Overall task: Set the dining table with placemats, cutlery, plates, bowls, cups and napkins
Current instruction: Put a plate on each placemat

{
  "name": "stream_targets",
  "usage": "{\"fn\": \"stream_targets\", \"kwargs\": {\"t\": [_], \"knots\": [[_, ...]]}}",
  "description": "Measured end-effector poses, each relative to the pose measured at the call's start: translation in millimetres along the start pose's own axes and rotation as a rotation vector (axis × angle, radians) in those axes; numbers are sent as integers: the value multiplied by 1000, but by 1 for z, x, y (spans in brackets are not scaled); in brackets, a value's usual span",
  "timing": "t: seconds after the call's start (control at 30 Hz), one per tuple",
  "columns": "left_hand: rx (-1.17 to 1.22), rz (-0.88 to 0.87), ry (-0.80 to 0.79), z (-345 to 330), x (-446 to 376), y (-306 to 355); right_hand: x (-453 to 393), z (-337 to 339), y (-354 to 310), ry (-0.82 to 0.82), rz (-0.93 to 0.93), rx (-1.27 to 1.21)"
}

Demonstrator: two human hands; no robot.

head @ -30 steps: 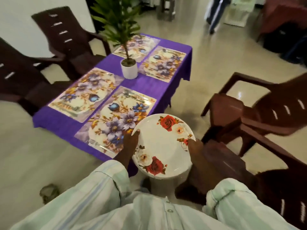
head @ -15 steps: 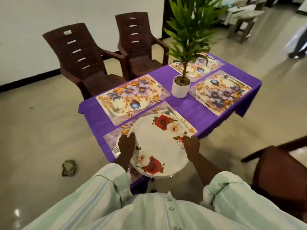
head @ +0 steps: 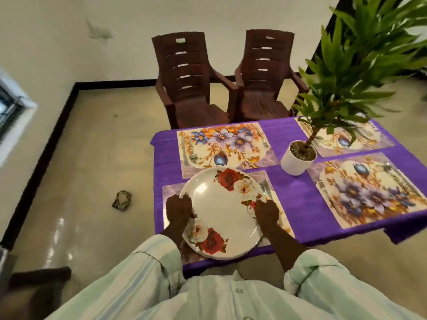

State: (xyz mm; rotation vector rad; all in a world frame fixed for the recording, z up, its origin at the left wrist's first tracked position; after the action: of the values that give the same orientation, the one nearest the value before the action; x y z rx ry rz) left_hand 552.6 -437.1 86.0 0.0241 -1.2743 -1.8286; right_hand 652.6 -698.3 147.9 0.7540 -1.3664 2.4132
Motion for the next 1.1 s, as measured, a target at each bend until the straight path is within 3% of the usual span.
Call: {"fn": "stream_targets", "kwargs": {"t": [0.1, 0.13, 0.3, 0.4, 0.47, 0.57, 0.77, 1.1], "knots": [[29, -3, 59, 2, 25, 26, -12, 5, -4, -37, 26, -15], [48, -14, 73, 3, 28, 32, -14, 6, -7, 17, 74, 39], [25, 9, 83, 3, 25, 29, -17, 5, -14, -25, 77, 292], [-36, 0, 89, 4, 18, 21, -27, 1, -12, -11, 45, 251], [-48, -8, 88, 6, 20, 24, -32, 2, -8, -63, -13, 307], [-28, -8, 63, 7, 23, 32, -32, 3, -8, -176, -23, 190], [-71, -40, 84, 7, 20, 25, -32, -7, -12, -5, -62, 363], [-128, -199, 111, 7, 28, 16, -35, -15, -12, 101, -38, 543]]}}
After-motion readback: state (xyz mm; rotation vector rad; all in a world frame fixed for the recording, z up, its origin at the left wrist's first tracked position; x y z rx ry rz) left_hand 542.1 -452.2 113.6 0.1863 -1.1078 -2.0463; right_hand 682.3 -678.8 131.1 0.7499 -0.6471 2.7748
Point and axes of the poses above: each hand's wrist, its own x-axis away from the middle knuckle, its own z-axis out of the back of the hand, y = z × x, the point moved 1 cm from there along -x, towards the middle knuckle, and after that the axes turned 11 degrees about -y, right-handed, at the moved point
